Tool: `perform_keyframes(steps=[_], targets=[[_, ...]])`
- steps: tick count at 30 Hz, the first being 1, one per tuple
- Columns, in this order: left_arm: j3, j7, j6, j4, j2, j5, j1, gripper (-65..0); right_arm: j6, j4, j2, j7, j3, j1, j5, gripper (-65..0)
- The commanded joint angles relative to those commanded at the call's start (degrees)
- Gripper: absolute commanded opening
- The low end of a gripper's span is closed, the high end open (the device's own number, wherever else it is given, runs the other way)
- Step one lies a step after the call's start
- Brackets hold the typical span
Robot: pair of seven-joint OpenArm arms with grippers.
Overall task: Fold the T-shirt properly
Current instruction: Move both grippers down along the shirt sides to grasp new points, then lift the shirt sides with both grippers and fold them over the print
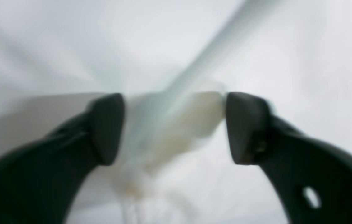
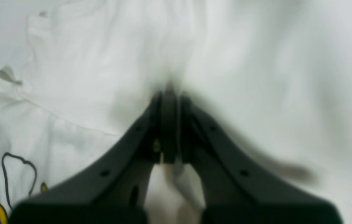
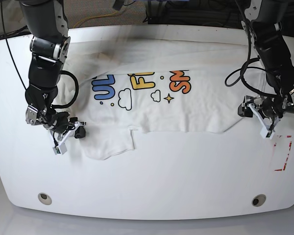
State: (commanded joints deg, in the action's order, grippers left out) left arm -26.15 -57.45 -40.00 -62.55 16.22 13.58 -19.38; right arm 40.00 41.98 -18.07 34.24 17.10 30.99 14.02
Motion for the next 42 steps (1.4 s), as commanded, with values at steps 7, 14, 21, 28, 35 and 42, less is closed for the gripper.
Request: perform_keyframes(steps=[7,14,21,28,35,42], targets=[[3.43,0.09,0.0,0.53,-0.62,-0.18,-0.18,-5.7,0.0,0.0,0.0,0.0,0.0,-0.09,0.0,-64.0],[11.96,0.26,0.0,0.53,-0.53,-0.26,-0.18,-39.0,0.0,0.18,0.0,0.0,0.0,-0.09,0.09,-64.5],[12.31,3.69,0.0,0.0,-0.53,-0.35,-0.09,-62.4,0.0,0.26,0.0,0.0,0.0,0.18,0.09,-65.0],[12.22,3.6,0.0,-5.1,-0.35,-0.18,0.26,-65.0,0.0,5.45,-0.09,2.2,0.0,-0.09,0.09,-65.0],[12.22,3.6,0.0,-17.23,-0.35,-0.44,4.48,-65.0,0.0,19.08,-0.18,10.46,0.09,-3.25,0.62,-65.0],[12.22,3.52,0.0,-24.62,0.18,-0.44,8.53,-65.0,0.0,34.81,-0.18,19.16,0.35,-8.88,0.7,-65.0]])
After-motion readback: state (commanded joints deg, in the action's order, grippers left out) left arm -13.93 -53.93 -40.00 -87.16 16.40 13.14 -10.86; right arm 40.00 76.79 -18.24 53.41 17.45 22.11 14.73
